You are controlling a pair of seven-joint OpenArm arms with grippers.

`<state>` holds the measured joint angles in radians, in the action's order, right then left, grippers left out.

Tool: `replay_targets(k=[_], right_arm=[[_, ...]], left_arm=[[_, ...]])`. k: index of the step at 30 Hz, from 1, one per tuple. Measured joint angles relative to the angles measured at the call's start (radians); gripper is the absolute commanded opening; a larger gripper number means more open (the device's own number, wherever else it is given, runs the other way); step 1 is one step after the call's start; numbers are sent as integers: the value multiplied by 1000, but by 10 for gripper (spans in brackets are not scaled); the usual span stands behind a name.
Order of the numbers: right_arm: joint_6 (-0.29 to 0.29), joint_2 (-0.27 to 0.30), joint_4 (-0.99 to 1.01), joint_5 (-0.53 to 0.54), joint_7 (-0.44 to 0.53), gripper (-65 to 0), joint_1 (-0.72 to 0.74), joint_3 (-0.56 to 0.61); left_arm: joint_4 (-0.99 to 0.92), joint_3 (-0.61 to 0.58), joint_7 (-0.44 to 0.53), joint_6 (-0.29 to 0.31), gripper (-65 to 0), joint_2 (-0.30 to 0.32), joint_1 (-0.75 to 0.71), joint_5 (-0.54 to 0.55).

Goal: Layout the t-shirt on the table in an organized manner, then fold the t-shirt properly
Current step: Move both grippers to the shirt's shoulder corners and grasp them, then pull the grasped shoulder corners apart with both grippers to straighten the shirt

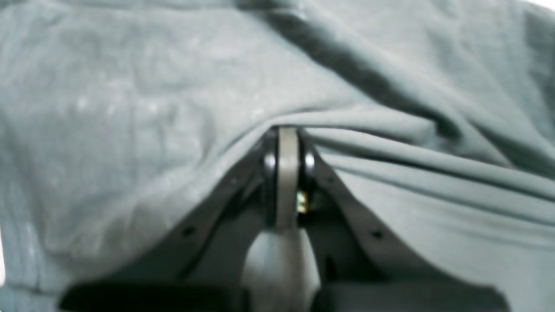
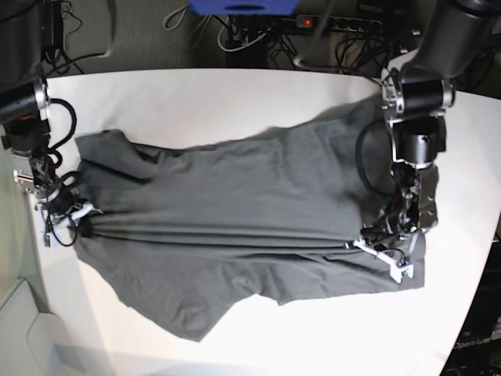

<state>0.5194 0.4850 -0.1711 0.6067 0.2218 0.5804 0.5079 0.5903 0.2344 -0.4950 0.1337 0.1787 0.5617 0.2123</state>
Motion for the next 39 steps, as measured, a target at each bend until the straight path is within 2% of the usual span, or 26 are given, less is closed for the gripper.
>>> replay_targets(k=[3, 6, 10, 12, 20, 25, 29, 34, 39], right_arm=[[10, 10, -2, -7, 129, -650, -50, 0], [16, 18, -2, -19, 258, -650, -100, 0], [3, 24, -3, -29, 397, -650, -162, 0], [0, 28, -2, -24, 435, -650, -186, -5], [21, 35, -2, -46, 398, -650, -244, -231], [137, 39, 7, -86, 371, -650, -248, -359], [198, 35, 17, -107, 333, -650, -238, -459], [199, 32, 24, -127, 290, -650, -214, -531], [172, 18, -142, -150, 209, -650, -267, -580]], left_arm=[[-16, 0, 38, 1, -650, -1, 12, -31], [-12, 0, 36, -12, -650, -3, 20, -41], [69, 5, -38, -57, -650, -2, 21, -74], [149, 13, -82, -57, -650, 2, 7, -74], [562, 12, -248, -53, -650, -67, -145, -70], [835, 19, -392, -56, -650, -93, -283, -66], [1017, 13, -533, -58, -650, -131, -452, 17], [1152, 13, -579, -56, -650, -159, -631, 70], [1251, 13, -576, -60, -648, -154, -766, 62]])
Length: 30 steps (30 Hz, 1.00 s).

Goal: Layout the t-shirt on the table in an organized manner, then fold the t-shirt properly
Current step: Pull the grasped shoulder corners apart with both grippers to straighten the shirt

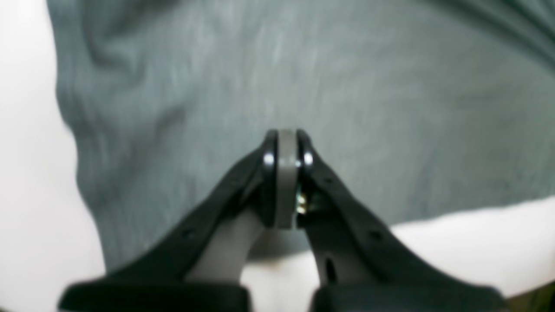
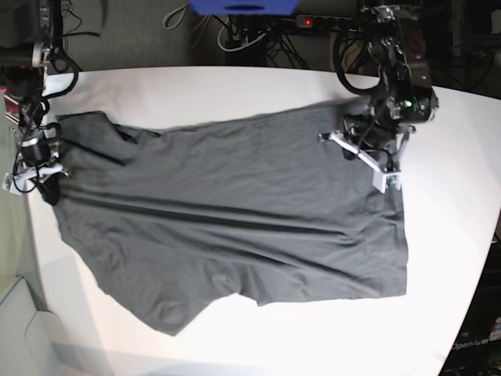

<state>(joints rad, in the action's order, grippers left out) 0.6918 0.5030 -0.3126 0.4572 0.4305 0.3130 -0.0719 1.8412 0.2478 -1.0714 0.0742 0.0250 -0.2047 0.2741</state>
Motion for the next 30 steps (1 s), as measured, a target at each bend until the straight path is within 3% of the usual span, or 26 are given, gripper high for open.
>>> replay_targets(k=[3, 6, 8, 11, 15, 19, 25, 30], right_arm=[[-5, -11, -124, -20, -28, -614, -55, -11], [-2, -16, -285, -24, -75, -523, -108, -21], [-2, -20, -422, -31, -175, -452, -138, -65], [-14, -54, -632, -17, -306, -385, -187, -179], [-8, -110, -898, -22, -482, -361, -270, -285], [2, -164, -1052, -28, -583, -361, -321, -306], [0, -193, -1126, -29, -621, -360, -404, -307], [2, -204, -1156, -31, -626, -360, -479, -307]], left_arm=[[31, 0, 1, 0, -594, 0, -25, 0], [61, 0, 5, 0, -472, 0, -36, 0], [94, 0, 9, 2, -384, 2, -68, 1], [141, 27, 1, 8, -303, -2, -127, 6], [143, 123, 14, 8, -289, -10, -180, 5], [143, 198, 14, 8, -288, -8, -194, 12], [141, 288, 21, 10, -288, -8, -179, 59], [79, 290, 23, 13, -262, -8, -159, 53]])
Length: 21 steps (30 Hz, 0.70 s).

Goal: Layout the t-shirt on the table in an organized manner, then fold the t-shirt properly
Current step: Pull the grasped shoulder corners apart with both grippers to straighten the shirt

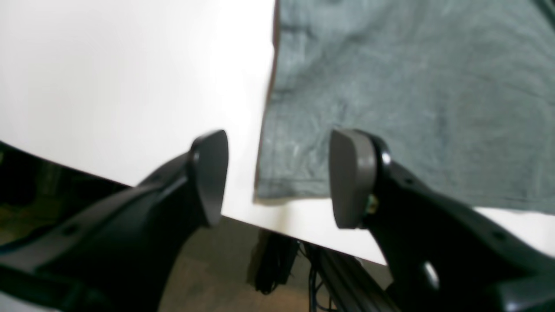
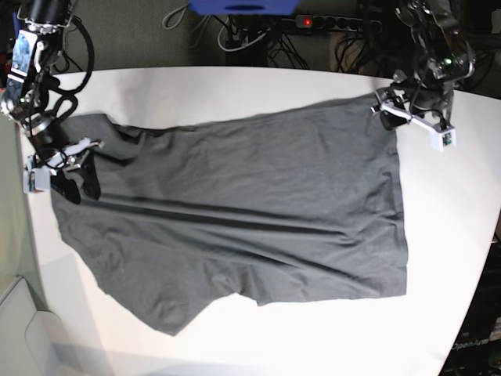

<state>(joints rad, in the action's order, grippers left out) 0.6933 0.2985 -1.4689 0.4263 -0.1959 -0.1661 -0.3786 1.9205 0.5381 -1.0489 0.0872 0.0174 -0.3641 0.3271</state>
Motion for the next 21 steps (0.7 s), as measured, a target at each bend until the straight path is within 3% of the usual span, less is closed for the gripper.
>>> replay_targets(k=[7, 19, 21], right_arm=[[-2, 1, -68, 0, 0, -360, -90, -3], [-2, 11, -154, 0, 1, -360, -192, -5], [-2, 11, -156, 0, 1, -360, -200, -5]], left_arm=[[-103, -41, 60, -6, -187, 2, 18, -6], [-210, -113, 117, 6, -191, 5, 52, 7], [-217, -113, 129, 7, -229, 9, 52, 7]])
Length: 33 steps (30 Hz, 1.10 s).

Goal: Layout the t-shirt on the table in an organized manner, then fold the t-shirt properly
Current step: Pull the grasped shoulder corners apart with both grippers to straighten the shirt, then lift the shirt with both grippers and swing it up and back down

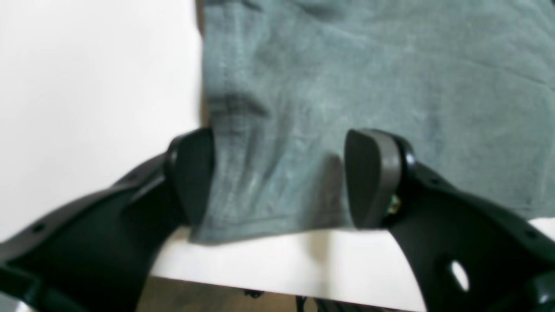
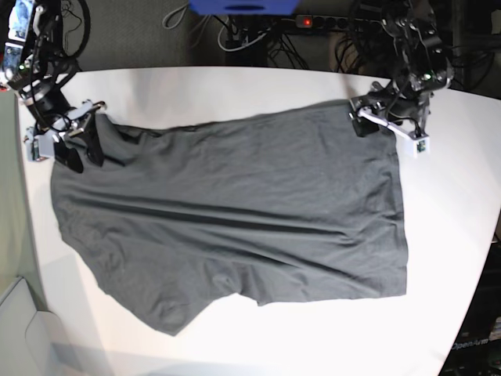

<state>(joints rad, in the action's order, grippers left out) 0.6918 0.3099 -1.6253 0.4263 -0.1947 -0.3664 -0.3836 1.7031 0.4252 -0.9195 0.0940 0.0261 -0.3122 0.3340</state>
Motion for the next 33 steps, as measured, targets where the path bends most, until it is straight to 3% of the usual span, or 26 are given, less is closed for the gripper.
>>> replay_targets(k=[6, 9, 13, 19, 27, 30, 33], right_arm=[[0, 0, 0, 0, -40, -359, -2, 0], [0, 2, 5, -1, -120, -359, -3, 0], [0, 35, 5, -21, -197, -359, -2, 16], [1, 24, 5, -237, -235, -359, -3, 101], [3, -57, 7, -402, -228, -358, 10, 109], [10, -98, 71, -438, -183, -363, 67, 104], [10, -108, 140, -474, -153, -409, 134, 103]], left_arm=[[-30, 6, 20, -5, -571, 16, 3, -7], [-42, 6, 14, -5, -642, 32, 8, 4], [-42, 5, 15, -4, -649, 35, 8, 5], [-42, 5, 14, -4, -649, 35, 8, 8], [-42, 5, 13, -4, -649, 35, 8, 8], [-42, 5, 15, -4, -649, 35, 8, 8], [-40, 5, 9, -3, -648, 37, 8, 9]])
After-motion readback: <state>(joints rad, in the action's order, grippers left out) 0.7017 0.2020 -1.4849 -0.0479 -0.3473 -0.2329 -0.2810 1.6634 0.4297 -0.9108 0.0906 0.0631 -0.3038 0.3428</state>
